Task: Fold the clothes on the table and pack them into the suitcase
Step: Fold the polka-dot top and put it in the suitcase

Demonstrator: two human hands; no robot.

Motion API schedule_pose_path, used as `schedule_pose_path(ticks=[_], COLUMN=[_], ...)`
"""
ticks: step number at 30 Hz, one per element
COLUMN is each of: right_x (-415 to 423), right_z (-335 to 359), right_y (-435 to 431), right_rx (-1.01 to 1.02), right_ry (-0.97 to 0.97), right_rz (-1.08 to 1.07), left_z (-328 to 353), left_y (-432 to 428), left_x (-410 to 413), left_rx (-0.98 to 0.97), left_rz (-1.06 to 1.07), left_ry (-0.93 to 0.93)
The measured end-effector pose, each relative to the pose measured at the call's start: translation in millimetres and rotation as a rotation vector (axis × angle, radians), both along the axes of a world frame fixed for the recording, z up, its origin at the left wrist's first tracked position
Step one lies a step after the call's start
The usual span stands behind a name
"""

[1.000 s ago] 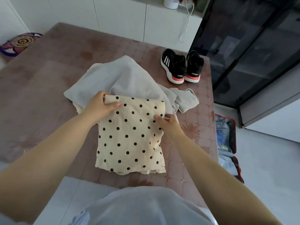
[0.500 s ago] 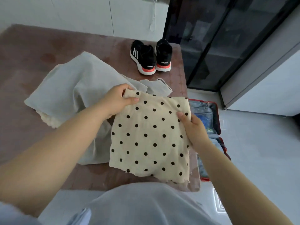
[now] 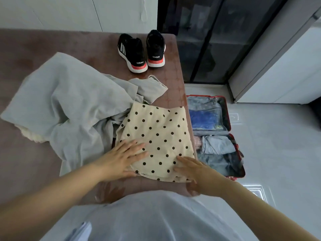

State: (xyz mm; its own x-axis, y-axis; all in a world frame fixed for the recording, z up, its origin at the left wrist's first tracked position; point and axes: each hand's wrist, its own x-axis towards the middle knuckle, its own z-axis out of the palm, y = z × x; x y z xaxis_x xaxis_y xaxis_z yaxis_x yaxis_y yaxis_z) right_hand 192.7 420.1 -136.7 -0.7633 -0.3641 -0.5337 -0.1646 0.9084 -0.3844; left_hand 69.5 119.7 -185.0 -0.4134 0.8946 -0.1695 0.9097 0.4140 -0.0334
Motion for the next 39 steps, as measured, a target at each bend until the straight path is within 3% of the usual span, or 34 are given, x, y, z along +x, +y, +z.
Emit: schedule_pose_path(ticks=[4,7,13,17,21,25,27,29,32,34,37,39], right_x=[-13,-18,-39,-42,-48,-47,-46,-50,-67,-86,-112,-122], right_z=[5,-3,-12,-13,11,39,41,47,50,39,12,-9], right_y=[19,27,19,27,28,16,18,20,18,13,5,5], right_rx=[-0.019,0.05,0.018,-0.18,-0.254,-0.347,-0.304,-0.341,-0.41,-0.378,-0.303,-0.214], right_ry=[0.035,0.27,0.431,0.4,0.195,0.085,0.051,0.014,0.053,0.135,0.167,0.148], right_rz=[0.083,0.283,0.389,0.135,-0.326,-0.417,-0.392,-0.449,-0.66,-0.849,-0.955,-0.953], left_z=[4,7,5,14,15,16,29,45,77,85,75,60], left_y=[-14,-19,-25,-18,-26,-32,-30,-34,-35,-28,-1,19], left_x=[-11,-14,-19,-17,-12,-4,2,2,-11,-28,-50,-56], left_rx=[-0.059,-0.147,-0.107,-0.168,0.127,0.147,0.095,0.061,0.193,0.331,0.625,0.676], left_rz=[0.023,0.078,0.131,0.179,0.097,0.106,0.243,0.423,0.578,0.731,1.089,1.277], left_ry=[-0.003,-0.113,-0.16,-0.198,-0.166,-0.122,-0.301,-0.621,-0.993,-1.052,-0.91,-0.782])
